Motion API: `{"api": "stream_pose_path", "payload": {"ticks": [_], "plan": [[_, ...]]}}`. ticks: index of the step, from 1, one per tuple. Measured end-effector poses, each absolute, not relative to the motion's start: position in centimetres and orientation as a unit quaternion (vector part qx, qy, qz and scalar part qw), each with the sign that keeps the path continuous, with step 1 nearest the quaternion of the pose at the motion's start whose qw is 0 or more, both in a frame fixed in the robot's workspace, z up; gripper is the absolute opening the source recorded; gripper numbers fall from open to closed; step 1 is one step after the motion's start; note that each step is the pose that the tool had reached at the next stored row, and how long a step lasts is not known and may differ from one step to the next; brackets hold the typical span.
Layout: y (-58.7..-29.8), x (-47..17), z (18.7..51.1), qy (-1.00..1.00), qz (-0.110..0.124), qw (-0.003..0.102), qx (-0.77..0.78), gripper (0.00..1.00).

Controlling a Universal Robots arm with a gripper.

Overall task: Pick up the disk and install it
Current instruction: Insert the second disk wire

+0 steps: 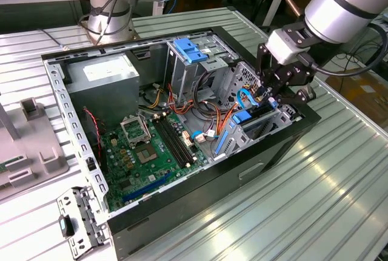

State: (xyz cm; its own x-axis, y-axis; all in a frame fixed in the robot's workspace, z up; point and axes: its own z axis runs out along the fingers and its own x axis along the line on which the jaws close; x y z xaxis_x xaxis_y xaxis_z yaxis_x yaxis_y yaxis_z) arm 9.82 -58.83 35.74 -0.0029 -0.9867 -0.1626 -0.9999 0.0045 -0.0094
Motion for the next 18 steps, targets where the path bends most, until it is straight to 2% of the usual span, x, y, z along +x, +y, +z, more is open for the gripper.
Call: {"api": "stream_pose_path", "payload": {"ticks": [4, 18], "plan": [[-58.8, 9.8, 35.5, 0.706, 0.056, 0.063, -0.703, 0.11], [-59.1, 9.8, 34.2, 0.706, 0.061, 0.062, -0.703, 0.11]]}}
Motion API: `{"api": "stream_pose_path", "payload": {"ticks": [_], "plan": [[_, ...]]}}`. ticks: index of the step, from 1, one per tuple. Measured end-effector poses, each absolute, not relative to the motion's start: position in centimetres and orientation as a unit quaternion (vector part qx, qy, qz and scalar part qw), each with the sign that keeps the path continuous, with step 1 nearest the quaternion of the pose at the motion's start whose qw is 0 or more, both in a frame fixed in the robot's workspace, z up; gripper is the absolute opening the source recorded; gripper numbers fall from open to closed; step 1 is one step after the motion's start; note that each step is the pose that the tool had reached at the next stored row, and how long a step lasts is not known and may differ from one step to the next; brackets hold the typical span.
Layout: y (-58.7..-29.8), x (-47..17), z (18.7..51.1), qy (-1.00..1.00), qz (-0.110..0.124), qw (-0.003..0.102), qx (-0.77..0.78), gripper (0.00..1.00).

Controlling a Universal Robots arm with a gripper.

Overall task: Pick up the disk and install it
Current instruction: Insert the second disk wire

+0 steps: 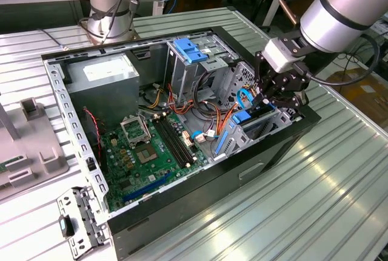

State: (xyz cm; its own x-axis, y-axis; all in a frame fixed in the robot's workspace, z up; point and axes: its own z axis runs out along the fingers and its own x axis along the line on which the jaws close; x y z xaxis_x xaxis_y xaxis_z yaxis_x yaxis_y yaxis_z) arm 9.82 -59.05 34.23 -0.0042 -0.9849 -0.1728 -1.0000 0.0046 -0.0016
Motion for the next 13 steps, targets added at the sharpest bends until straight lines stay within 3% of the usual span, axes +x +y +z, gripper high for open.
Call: {"api": "stream_pose_path", "payload": {"ticks": [13], "plan": [[-59.0, 11.7, 36.1, 0.705, 0.067, 0.068, -0.702, 0.11]]}}
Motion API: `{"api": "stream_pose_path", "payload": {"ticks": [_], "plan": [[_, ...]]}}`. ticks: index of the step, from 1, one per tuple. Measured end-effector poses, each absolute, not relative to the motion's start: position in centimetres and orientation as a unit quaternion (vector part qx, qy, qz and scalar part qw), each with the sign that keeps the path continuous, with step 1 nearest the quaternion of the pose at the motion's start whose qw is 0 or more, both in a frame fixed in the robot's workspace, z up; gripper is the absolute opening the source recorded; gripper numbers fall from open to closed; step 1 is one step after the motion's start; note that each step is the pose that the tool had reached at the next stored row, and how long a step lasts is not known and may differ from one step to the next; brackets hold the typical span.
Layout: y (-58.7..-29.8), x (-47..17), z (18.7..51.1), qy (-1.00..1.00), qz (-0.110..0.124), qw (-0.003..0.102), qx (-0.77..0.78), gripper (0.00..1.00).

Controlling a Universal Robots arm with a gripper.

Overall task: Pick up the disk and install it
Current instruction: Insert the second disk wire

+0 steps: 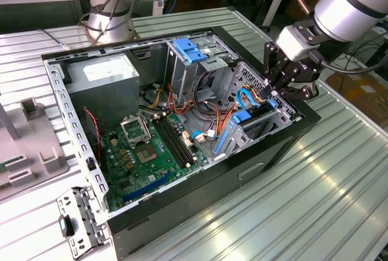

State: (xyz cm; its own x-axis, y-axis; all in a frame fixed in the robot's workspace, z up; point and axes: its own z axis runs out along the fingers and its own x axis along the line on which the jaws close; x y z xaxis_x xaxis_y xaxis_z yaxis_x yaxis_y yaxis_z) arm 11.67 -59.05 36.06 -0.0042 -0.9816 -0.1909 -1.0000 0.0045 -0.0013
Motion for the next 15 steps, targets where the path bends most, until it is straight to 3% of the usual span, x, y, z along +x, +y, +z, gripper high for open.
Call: {"api": "stream_pose_path", "payload": {"ticks": [15], "plan": [[-59.0, 12.6, 37.7, 0.705, 0.075, 0.076, -0.701, 0.11]]}}
